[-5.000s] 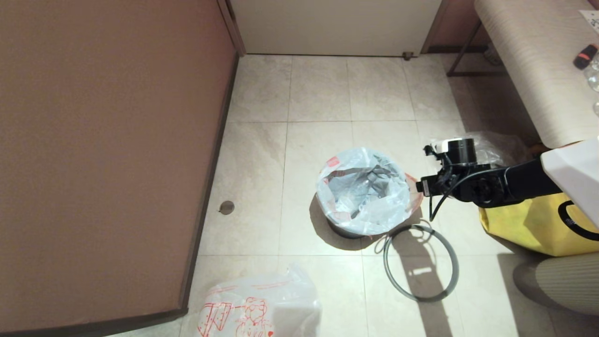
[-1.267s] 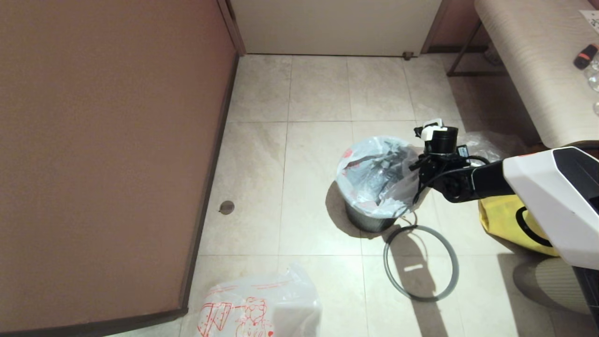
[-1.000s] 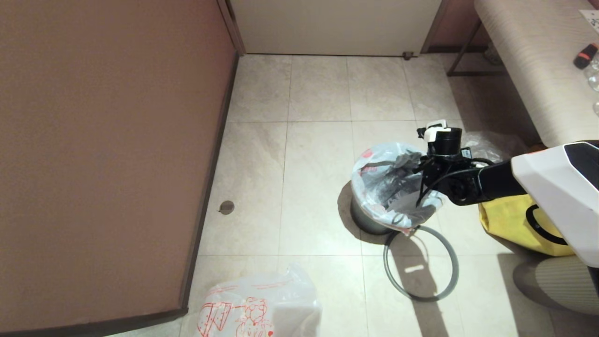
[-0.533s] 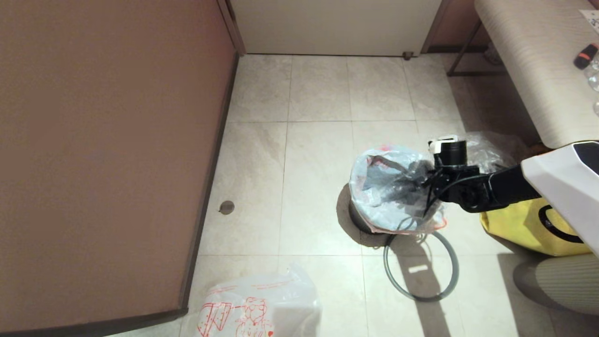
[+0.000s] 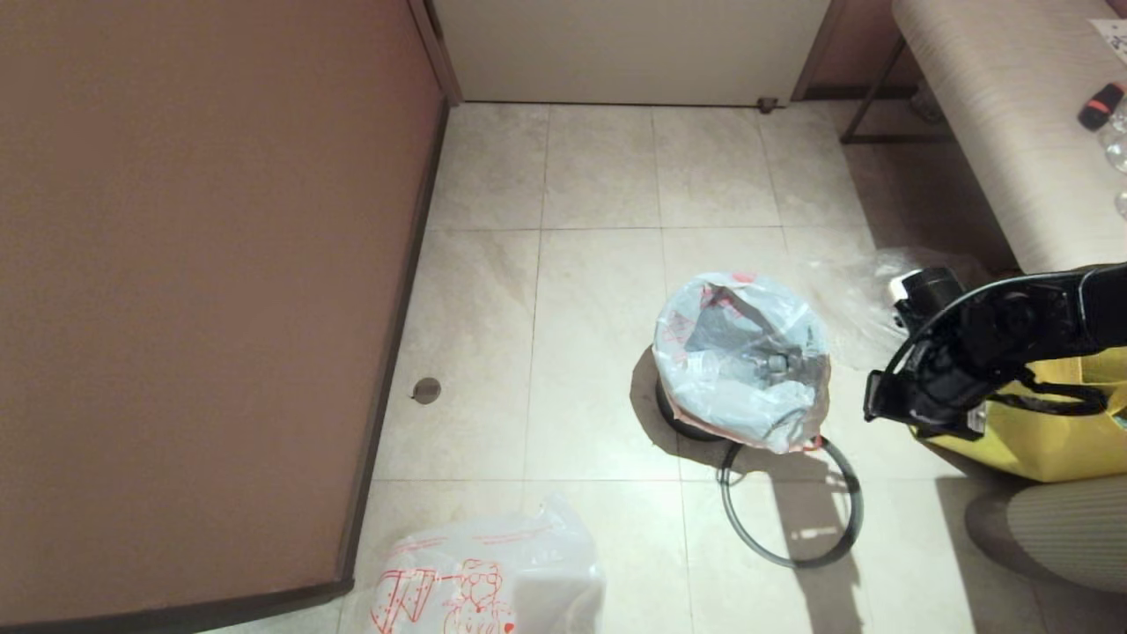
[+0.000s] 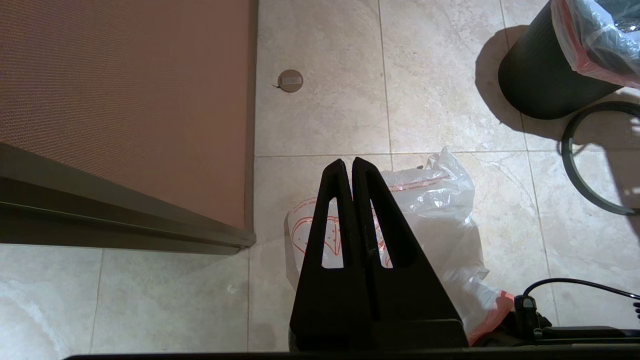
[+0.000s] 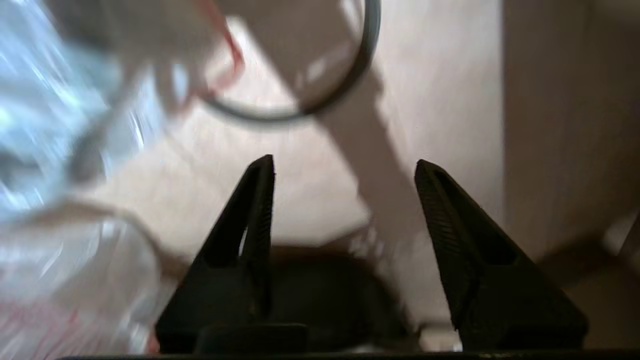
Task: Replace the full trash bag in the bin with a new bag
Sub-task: Place the trash bag on the floor
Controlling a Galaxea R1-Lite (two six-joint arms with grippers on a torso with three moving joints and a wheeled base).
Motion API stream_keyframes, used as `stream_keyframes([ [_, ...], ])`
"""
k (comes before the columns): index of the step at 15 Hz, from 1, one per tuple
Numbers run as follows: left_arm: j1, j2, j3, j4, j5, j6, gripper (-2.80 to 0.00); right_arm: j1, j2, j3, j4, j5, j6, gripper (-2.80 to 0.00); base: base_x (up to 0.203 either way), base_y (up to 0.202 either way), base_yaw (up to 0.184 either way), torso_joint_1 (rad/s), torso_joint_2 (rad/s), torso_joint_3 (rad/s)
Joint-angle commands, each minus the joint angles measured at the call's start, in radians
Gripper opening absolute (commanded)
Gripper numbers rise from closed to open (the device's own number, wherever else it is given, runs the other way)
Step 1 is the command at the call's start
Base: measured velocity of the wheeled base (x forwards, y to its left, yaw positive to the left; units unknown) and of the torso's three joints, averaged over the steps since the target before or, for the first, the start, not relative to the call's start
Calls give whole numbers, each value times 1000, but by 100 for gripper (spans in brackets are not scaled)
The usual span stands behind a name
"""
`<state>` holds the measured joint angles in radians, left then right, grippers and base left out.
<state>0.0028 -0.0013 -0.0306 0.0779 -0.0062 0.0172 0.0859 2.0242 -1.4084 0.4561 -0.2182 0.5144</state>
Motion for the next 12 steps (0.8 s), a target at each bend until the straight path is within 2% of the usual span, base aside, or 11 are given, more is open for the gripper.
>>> stream_keyframes([
  [1, 0, 1, 0, 0, 0, 0, -280, -5, -58, 54, 98, 52, 76, 0, 0, 0, 0, 0, 0, 0],
  [3, 0, 1, 0, 0, 0, 0, -280, -3, -38, 113, 83, 60, 90, 0, 0, 0, 0, 0, 0, 0],
  [7, 0, 1, 0, 0, -1, 0, -280, 5, 113, 152, -220, 106, 88, 0, 0, 0, 0, 0, 0, 0],
  [9, 0, 1, 0, 0, 0, 0, -280, 21, 198, 149, -283, 118, 81, 0, 0, 0, 0, 0, 0, 0],
  [12, 0, 1, 0, 0, 0, 0, -280, -12, 284, 127, -415, 62, -13, 0, 0, 0, 0, 0, 0, 0],
])
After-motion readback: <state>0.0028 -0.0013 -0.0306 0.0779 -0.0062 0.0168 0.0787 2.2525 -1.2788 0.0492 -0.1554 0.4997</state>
